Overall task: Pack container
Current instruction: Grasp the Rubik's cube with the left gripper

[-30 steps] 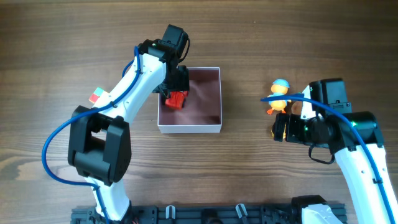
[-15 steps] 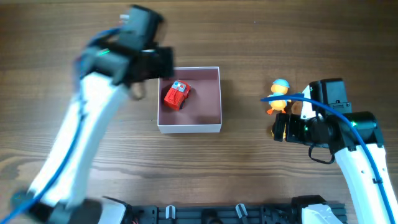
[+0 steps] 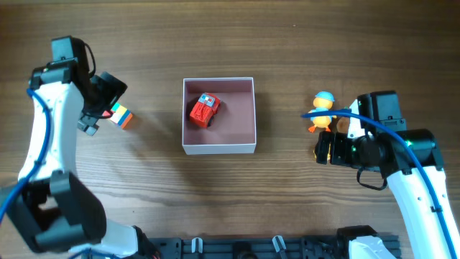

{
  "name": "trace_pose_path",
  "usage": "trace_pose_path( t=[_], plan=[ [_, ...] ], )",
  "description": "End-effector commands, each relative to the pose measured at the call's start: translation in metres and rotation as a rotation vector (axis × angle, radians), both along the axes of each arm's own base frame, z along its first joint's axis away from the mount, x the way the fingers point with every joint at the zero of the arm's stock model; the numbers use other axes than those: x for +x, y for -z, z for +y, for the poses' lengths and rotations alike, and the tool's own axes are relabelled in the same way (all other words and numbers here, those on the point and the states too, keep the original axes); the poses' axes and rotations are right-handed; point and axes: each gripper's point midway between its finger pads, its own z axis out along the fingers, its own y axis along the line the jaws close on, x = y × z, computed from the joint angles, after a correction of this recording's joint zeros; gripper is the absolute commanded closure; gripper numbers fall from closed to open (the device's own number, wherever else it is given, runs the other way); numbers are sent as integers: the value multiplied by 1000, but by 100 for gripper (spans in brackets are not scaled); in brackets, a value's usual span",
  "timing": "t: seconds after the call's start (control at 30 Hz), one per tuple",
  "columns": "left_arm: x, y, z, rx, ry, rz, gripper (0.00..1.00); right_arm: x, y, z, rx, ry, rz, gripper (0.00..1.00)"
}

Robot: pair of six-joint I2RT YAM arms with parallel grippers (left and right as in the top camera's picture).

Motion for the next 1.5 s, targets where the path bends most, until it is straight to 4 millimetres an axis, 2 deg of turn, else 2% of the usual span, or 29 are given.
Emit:
trace_pose_path(
  t=[0.0, 0.13, 0.23, 0.3, 0.43, 0.53, 0.7, 0.8, 1.0, 1.17, 1.23, 1.3, 1.37, 1.47],
  plan=[
    [6, 43, -6, -63, -50, 84, 0, 3, -4, -2, -8, 17, -12, 0],
    [10, 82, -5, -73, -43, 153, 0, 3, -5, -2, -7, 17, -12, 0],
    [13, 99, -5, -78, -43, 175, 0, 3, -5, -2, -7, 17, -12, 0],
    [12, 105, -4, -80, -44, 190, 0, 3, -4, -2, -8, 17, -12, 0],
    [16, 106, -4, -77, -44, 174, 0, 3, -4, -2, -8, 17, -12, 0],
    [15, 106, -4, -78, -44, 178, 14, 3, -4, -2, -8, 17, -12, 0],
    [14, 106, -4, -78, -44, 180, 19, 3, -4, -2, -8, 17, -12, 0],
    [14, 106, -4, -79, -44, 182, 34, 3, -5, -2, -7, 17, -12, 0],
    [13, 106, -4, -80, -44, 186, 46, 3, -4, -2, -8, 17, -12, 1],
    [13, 106, -4, -80, -44, 186, 60, 3, -5, -2, -8, 16, -12, 0],
    [13, 105, -4, -80, -44, 186, 70, 3, -5, -2, -7, 17, -13, 0],
    [12, 105, -4, -79, -44, 189, 73, 4, -5, -2, -8, 16, -13, 0],
    [10, 103, -5, -80, -43, 193, 82, 4, -5, -2, -8, 16, -13, 1],
    [12, 88, -13, -68, 8, 171, 93, 4, -5, -2, -8, 14, -15, 0]
  ],
)
